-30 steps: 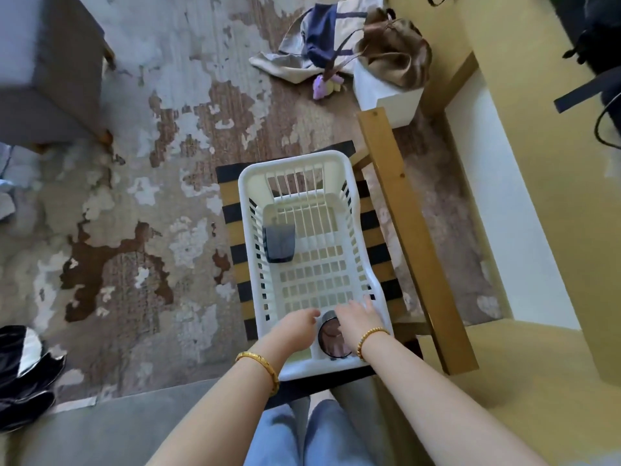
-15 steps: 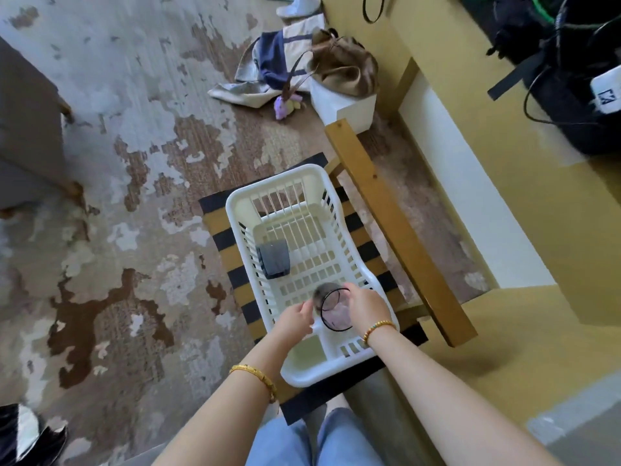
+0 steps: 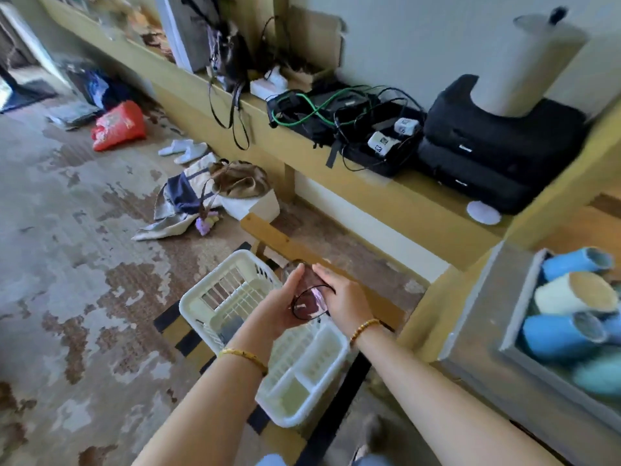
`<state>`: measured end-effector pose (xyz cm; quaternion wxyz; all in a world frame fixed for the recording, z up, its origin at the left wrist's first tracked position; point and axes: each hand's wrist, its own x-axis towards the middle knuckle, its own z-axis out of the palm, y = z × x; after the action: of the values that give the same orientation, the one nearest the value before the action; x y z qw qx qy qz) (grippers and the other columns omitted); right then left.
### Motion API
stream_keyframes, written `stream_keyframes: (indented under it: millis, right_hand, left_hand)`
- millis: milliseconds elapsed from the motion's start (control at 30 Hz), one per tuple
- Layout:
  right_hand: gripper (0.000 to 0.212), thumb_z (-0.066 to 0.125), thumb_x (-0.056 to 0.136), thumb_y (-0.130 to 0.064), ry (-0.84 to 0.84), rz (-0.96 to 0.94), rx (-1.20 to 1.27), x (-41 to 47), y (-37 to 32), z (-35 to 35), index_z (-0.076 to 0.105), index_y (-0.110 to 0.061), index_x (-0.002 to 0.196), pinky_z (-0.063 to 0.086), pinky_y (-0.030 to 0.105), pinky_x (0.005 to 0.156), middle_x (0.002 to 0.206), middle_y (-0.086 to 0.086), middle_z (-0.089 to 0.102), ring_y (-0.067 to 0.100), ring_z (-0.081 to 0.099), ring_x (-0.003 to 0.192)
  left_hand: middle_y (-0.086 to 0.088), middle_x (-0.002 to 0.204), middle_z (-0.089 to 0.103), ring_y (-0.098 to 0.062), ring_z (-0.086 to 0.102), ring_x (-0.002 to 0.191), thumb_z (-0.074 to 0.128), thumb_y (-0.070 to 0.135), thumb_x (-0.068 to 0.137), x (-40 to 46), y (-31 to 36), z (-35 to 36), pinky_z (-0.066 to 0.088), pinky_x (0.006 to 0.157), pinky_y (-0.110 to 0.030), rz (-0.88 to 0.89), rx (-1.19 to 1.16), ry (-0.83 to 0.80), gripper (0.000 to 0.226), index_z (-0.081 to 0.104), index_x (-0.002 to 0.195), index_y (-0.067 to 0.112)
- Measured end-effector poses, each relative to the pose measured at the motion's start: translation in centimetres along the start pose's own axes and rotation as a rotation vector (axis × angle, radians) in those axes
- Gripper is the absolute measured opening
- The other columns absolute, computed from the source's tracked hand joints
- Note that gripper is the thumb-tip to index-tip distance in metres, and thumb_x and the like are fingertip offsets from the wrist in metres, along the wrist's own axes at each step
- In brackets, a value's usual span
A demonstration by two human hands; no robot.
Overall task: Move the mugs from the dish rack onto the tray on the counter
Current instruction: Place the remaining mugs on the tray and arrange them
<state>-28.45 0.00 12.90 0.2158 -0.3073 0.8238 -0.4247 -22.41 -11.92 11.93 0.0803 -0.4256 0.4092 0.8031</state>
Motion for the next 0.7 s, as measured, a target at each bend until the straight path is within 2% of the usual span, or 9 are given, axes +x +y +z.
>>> stream_keyframes:
  millis: [67,133,200,267,367,433,567,633,700]
  right_hand:
    - [0.043,0.053,0.091,-0.010,0.027,0.064,0.075,-1.0,-0.2,-2.7,0.050,-0.016,0.134,0.032,0.016,0.109,0.138,-0.002,0.051,0.009,0.044,0.130]
    - [0.040,0.055,0.088,-0.019,0.044,0.110,0.171,-2.4,0.1,-5.2,0.056,-0.025,0.127,0.046,0.024,0.101,0.126,-0.007,0.062,0.009,0.055,0.119]
    - [0.035,0.050,0.085,-0.017,0.104,0.147,0.272,-4.0,0.8,-7.5,0.061,-0.031,0.115,0.048,0.016,0.089,0.107,-0.015,0.066,0.006,0.061,0.107]
    - [0.035,0.043,0.091,-0.010,0.213,0.235,0.386,-5.2,1.8,-9.8,0.060,-0.020,0.119,0.046,0.026,0.099,0.111,-0.009,0.063,0.012,0.058,0.114]
    - [0.031,0.046,0.096,-0.027,0.319,0.297,0.450,-7.0,3.3,-13.2,0.060,-0.014,0.120,0.043,0.040,0.105,0.117,0.002,0.063,0.020,0.057,0.115]
    - [0.032,0.045,0.095,-0.037,0.333,0.276,0.456,-8.3,4.0,-15.3,0.063,-0.015,0.112,0.045,0.038,0.102,0.112,0.004,0.065,0.022,0.059,0.112]
    - [0.019,0.046,0.095,-0.034,0.435,0.260,0.516,-10.9,6.4,-20.2,0.064,-0.030,0.095,0.051,0.035,0.092,0.100,-0.001,0.068,0.016,0.063,0.100]
    - [0.019,0.046,0.096,-0.028,0.496,0.272,0.631,-12.4,8.0,-22.5,0.064,-0.023,0.096,0.052,0.034,0.086,0.097,0.002,0.066,0.014,0.062,0.094]
    - [0.023,0.044,0.097,-0.025,0.546,0.281,0.694,-13.9,9.7,-24.9,0.063,-0.012,0.101,0.052,0.023,0.076,0.090,0.000,0.065,0.005,0.062,0.081]
  left_hand:
    - [-0.017,0.103,0.070,-0.026,0.069,0.088,0.057,0.045,0.087,-0.4,1.0,2.6,0.057,0.077,-0.038,0.041,0.056,-0.031,0.052,0.055,0.114,0.001]
    - [-0.025,0.116,0.062,-0.036,0.064,0.099,0.063,0.041,0.085,-0.5,1.6,4.9,0.052,0.090,-0.048,0.092,0.180,-0.029,0.057,0.048,0.121,-0.001]
    - [-0.021,0.100,0.064,-0.031,0.064,0.080,0.066,0.040,0.082,-0.8,1.9,7.3,0.056,0.074,-0.040,0.173,0.321,-0.048,0.057,0.047,0.118,0.001]
    - [-0.017,0.091,0.061,-0.023,0.056,0.067,0.069,0.039,0.080,-1.1,1.6,9.8,0.045,0.053,-0.030,0.266,0.427,-0.098,0.059,0.045,0.118,0.001]
    - [-0.009,0.101,0.060,-0.017,0.058,0.076,0.074,0.038,0.075,-1.7,0.4,13.7,0.045,0.055,-0.025,0.422,0.552,-0.147,0.064,0.040,0.121,0.011]
    - [-0.003,0.109,0.059,-0.014,0.061,0.092,0.078,0.034,0.072,-2.0,-0.5,16.4,0.050,0.068,-0.024,0.492,0.624,-0.204,0.068,0.036,0.123,0.019]
    - [0.000,0.114,0.059,-0.009,0.060,0.101,0.080,0.027,0.070,-2.5,-2.6,22.5,0.050,0.080,-0.023,0.590,0.740,-0.310,0.071,0.036,0.126,0.022]
    - [-0.001,0.117,0.058,-0.013,0.058,0.106,0.080,0.027,0.070,-2.8,-4.0,26.0,0.050,0.088,-0.031,0.632,0.789,-0.326,0.073,0.036,0.127,0.020]
    - [0.005,0.114,0.056,-0.008,0.055,0.104,0.080,0.029,0.069,-3.2,-5.6,29.6,0.048,0.086,-0.027,0.685,0.834,-0.338,0.070,0.036,0.123,0.024]
